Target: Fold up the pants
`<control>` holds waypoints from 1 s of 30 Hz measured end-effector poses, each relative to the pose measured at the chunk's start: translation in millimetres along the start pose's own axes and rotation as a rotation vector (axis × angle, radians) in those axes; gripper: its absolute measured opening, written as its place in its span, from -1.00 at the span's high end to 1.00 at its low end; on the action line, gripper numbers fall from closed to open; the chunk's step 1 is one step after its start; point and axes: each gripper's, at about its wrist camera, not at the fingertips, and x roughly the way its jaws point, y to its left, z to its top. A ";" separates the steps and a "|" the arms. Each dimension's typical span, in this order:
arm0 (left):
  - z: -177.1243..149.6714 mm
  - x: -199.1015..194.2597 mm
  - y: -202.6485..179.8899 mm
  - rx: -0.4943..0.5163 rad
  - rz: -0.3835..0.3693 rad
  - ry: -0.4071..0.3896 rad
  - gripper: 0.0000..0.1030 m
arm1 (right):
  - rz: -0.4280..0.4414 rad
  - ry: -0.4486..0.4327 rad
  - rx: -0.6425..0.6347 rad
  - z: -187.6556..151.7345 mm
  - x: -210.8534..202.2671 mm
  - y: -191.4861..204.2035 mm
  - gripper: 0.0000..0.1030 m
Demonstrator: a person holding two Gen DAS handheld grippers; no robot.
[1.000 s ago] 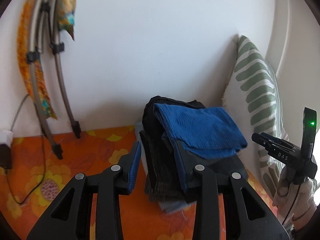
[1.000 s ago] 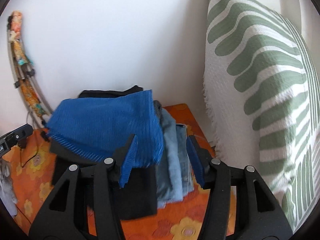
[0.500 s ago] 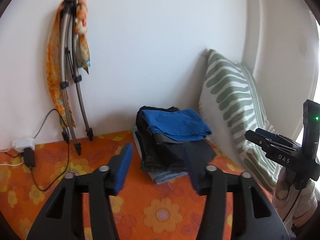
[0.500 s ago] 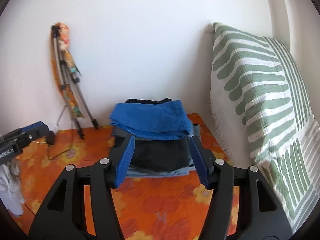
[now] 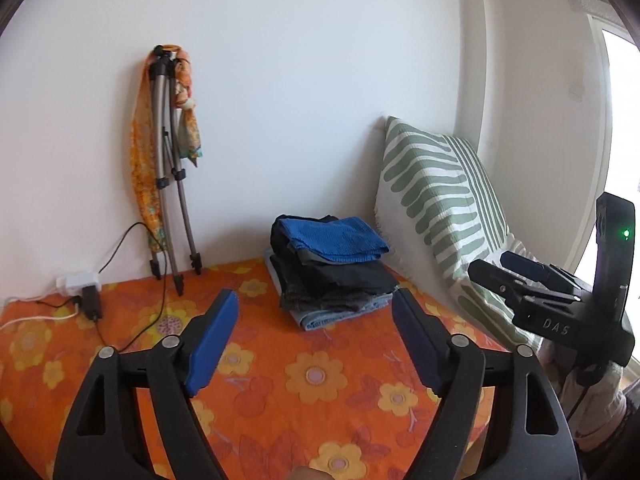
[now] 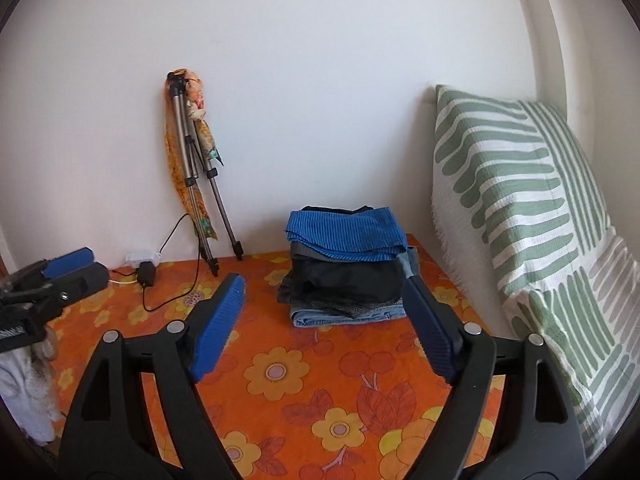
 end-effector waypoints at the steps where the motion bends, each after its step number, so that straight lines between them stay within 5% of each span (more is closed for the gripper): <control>1: -3.0 -2.8 0.5 -0.002 0.004 0.003 -0.56 | -0.004 -0.005 -0.010 -3.7 -3.5 3.7 -0.65; 11: -51.4 -8.4 8.4 0.016 0.098 0.091 -0.58 | 0.010 0.035 -0.036 -50.8 1.0 26.1 -0.96; 30: -100.8 13.0 62.2 -0.076 0.165 0.178 -0.64 | 0.012 0.146 -0.104 -106.1 47.7 50.5 -1.00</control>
